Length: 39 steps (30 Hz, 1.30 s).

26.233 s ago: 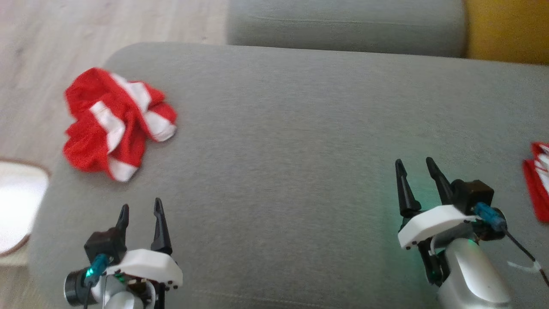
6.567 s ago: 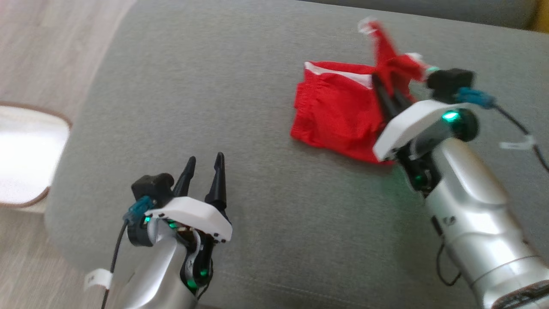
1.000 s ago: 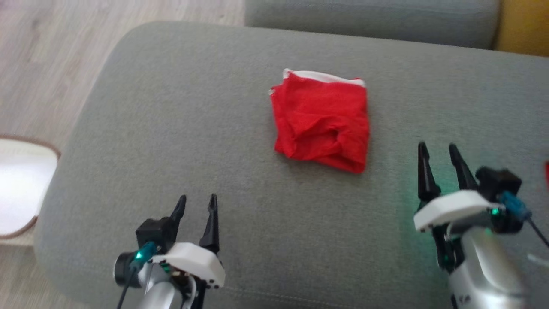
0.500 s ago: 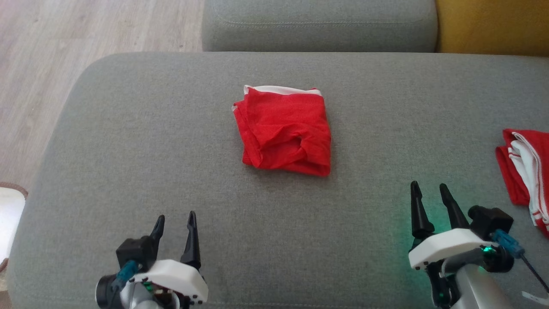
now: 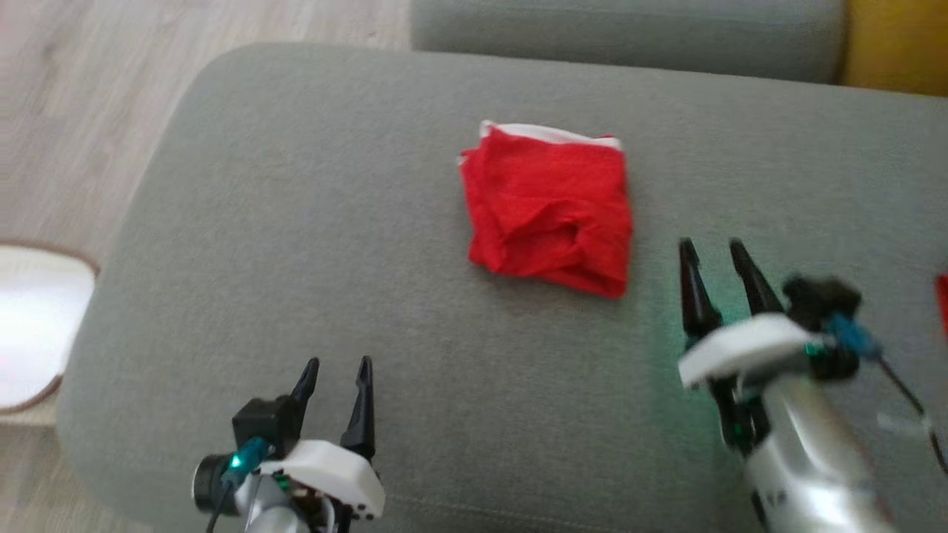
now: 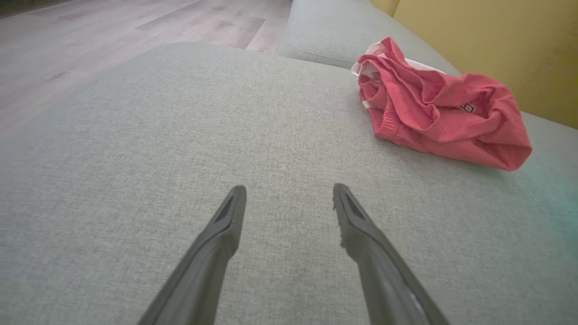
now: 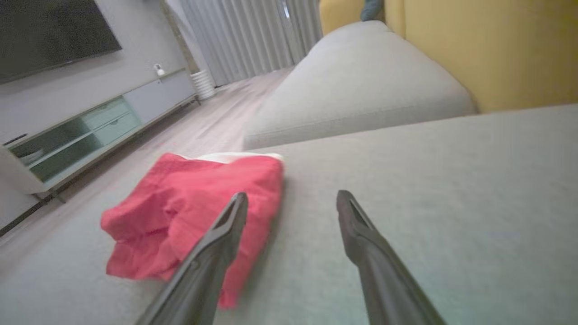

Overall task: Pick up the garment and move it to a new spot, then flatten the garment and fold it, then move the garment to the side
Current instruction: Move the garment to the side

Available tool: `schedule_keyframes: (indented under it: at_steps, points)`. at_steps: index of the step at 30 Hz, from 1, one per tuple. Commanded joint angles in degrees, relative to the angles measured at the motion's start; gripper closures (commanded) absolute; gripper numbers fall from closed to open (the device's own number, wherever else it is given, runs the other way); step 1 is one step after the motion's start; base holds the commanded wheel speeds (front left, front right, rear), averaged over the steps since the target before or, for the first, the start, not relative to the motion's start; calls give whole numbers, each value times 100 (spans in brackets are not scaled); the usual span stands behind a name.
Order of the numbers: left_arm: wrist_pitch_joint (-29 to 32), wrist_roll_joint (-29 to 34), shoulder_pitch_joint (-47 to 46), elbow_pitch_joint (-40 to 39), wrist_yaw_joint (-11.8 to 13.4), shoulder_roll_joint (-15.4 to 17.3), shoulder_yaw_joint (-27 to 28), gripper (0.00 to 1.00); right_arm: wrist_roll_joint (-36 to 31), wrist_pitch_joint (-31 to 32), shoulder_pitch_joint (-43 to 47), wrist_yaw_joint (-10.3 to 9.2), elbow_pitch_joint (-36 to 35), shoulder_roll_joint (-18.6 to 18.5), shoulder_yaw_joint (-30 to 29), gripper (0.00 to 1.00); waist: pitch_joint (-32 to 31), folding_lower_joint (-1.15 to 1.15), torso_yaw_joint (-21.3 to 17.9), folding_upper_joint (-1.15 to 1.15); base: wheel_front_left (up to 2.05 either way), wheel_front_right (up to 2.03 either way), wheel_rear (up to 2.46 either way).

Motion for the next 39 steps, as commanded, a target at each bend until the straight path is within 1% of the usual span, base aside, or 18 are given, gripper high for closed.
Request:
schedule_keyframes:
  at_steps: [1, 6, 12, 16, 20, 23, 26, 27, 28, 34, 36, 37, 39]
  points:
    - [-36, -44, -286, -195, -1, 44, 120, 0, -69, -60, -415, 21, -67, 6, 220, 0, 215, 0, 243, 0, 0, 0, 0]
    - [-36, -141, -458, -247, -10, 44, -131, 0, -241, -61, -1359, 21, 597, 6, 282, 0, 511, 0, 594, 0, 0, 0, 0]
    - [-36, -266, -645, -255, -21, 44, -382, 0, -874, -62, -2058, 21, 1639, 6, -335, 0, 716, 0, 928, 0, 0, 0, 0]
    - [-36, -319, -730, -258, -22, 44, -464, 0, -1170, -62, -2251, 21, 2202, 6, -590, 0, 801, 0, 1051, 0, 0, 0, 0]
    - [-36, -339, -792, -283, -24, 44, -526, 0, -1356, -63, -2277, 21, 2589, 6, -764, 0, 858, 0, 1109, 0, 0, 0, 0]
    - [-36, -358, -816, -338, -51, 44, -600, 0, -1405, -63, -2214, 21, 2701, 6, -797, 0, 886, 0, 1135, 0, 0, 0, 0]
    - [-36, -383, -836, -372, -42, 44, -652, 0, -1313, -63, -2148, 21, 2756, 6, -757, 0, 895, 0, 1149, 0, 0, 0, 0]
    - [-36, -390, -842, -377, -35, 44, -665, 0, -1308, -63, -2135, 21, 2768, 6, -753, 68, 893, 0, 1148, 0, 0, 0, 0]
    - [-36, -398, -849, -382, -29, 44, -676, 0, -1286, -63, -2134, 21, 2771, 6, -748, 100, 892, 0, 1146, 0, 0, 0, 0]
    - [-36, -385, -830, -363, -2, 44, -608, 0, -1145, -63, -2088, 21, 2182, 6, -786, 100, 759, 0, 992, 0, 0, 0, 0]
    - [-36, -342, -797, -349, -19, 44, -555, 0, -1053, -63, -2004, 21, 1961, 6, -717, 100, 653, 0, 829, 0, 0, 0, 0]
    - [-36, -342, -797, -349, -19, 44, -555, 0, -1053, -63, -2004, 21, 1961, 6, -717, 100, 653, 0, 829, 0, 0, 0, 0]
    - [-36, -305, -768, -345, -33, 44, -500, 0, -897, -63, -1881, 21, 1767, 6, -575, 100, 534, 0, 597, 0, 0, 0, 0]
